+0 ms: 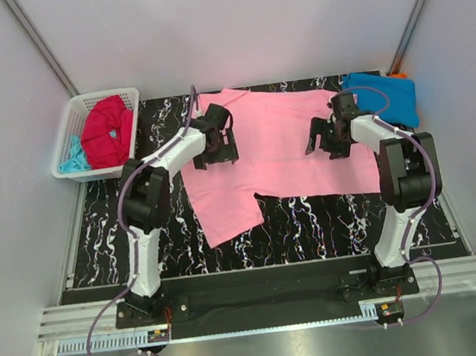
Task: Fold and stack the t-shirts
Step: Flatten the tshirt out
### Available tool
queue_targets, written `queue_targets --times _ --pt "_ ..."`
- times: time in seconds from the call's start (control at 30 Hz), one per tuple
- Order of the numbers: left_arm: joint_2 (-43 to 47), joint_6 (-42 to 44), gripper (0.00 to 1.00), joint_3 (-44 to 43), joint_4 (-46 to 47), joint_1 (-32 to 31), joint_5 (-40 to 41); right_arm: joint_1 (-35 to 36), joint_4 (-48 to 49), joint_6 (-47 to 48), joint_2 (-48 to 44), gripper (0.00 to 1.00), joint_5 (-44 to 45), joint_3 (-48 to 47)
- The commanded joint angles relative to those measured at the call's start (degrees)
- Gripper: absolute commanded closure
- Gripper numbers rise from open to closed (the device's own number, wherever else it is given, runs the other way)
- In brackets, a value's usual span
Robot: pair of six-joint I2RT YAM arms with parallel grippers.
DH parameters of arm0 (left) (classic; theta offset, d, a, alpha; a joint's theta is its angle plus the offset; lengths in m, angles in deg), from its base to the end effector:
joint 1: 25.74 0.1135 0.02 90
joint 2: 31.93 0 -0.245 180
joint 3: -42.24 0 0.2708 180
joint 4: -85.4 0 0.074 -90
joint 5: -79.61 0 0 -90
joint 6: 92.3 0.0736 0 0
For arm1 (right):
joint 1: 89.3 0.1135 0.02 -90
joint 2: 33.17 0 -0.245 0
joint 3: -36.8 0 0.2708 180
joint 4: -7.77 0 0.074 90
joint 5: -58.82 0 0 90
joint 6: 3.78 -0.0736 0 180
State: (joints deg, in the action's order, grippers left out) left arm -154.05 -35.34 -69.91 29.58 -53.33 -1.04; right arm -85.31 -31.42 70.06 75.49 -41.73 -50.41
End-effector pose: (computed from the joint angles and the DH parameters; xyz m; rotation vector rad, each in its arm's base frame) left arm 0.4284 -0.2104 0.1404 -0.1753 2.6890 -0.1015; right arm 0.4202 0.0428 0.1190 0.2169 2.6380 0.3618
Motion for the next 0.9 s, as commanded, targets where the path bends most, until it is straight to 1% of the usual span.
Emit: queue_targets --times 0.0,0.2,0.4,0.53,0.57,0.63,0.67,0.73,0.77,0.87 --pt "-2.15 -1.33 0.07 -1.29 -4.34 0.0 5.67 0.75 0.73 -0.63 0.67 0.11 0.61 -0.21" --pt "-3.99 -3.0 0.06 -0.58 -9.17 0.0 9.72 1.9 -0.5 -0.27 3.48 0.12 3.34 -0.56" --pt "-2.77 -3.7 0.04 3.89 -10.68 0.43 9.21 4.62 -3.04 -1.59 6.21 0.13 5.36 -0.73" --pt "1.88 -4.93 0.04 10.3 -10.67 0.79 9.03 7.34 -7.07 -4.31 5.51 0.15 8.69 0.41" --pt "4.41 -4.93 0.04 13.1 -10.76 0.79 9.03 7.78 -7.88 -5.45 5.07 0.17 9.05 0.93" --pt "7.24 -5.72 0.04 16.45 -10.59 0.79 9.11 9.71 -8.5 -6.07 4.11 0.18 9.58 2.25" --pt "10.73 -6.25 0.04 19.78 -10.59 0.7 9.2 10.42 -8.76 -6.86 2.97 0.19 10.1 3.47" --pt "14.09 -7.04 0.04 24.61 -10.41 0.7 9.2 13.14 -8.85 -7.56 1.47 0.19 10.28 5.06" --pt "16.89 -7.22 0.04 25.95 -10.33 0.79 9.64 14.19 -9.03 -8.0 0.42 0.19 11.67 6.55" --pt "20.6 -7.57 0.03 29.82 -10.41 0.79 10.6 17.36 -9.2 -9.93 -2.48 0.19 12.3 10.24"
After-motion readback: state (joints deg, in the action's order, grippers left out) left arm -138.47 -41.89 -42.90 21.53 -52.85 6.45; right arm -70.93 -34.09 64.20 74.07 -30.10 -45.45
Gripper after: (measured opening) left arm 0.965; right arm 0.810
